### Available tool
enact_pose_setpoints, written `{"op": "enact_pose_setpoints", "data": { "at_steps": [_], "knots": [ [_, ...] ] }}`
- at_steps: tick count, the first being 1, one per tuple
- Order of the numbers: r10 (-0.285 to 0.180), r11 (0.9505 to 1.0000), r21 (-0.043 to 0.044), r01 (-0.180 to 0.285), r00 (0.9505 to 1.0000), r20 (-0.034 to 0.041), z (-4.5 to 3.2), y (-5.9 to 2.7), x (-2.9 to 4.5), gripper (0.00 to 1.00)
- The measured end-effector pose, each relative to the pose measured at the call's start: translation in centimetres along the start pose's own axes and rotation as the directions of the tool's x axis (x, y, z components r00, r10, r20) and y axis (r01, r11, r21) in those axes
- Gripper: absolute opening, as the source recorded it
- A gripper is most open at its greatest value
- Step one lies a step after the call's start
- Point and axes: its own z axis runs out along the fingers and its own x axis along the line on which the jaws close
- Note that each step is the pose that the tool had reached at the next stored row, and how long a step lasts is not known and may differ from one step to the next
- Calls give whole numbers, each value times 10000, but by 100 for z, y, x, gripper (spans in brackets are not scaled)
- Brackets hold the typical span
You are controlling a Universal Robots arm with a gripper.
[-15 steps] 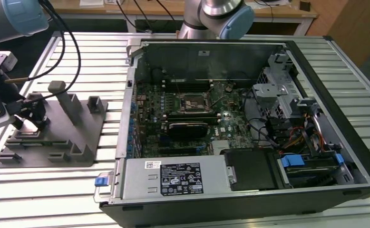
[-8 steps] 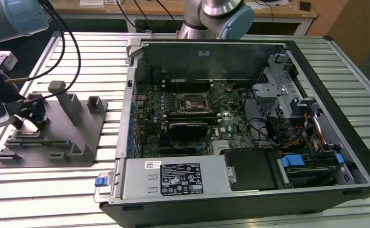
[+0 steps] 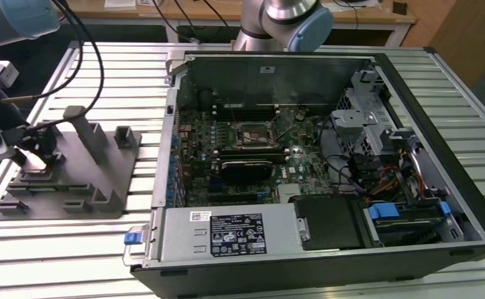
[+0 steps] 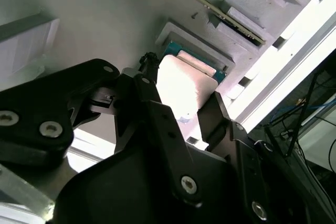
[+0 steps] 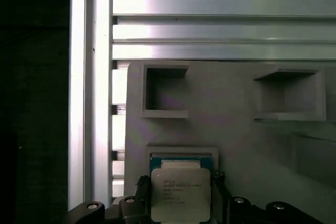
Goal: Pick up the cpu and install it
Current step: 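Pick up the cpu and move it towards the insertion slot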
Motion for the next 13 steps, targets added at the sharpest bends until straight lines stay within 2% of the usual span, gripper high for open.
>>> {"op": "enact_pose_setpoints", "data": {
  "at_steps": [13],
  "knots": [
    [0,10000,-2,0,10000,2,-222,10,-6,55]
  ]
}}
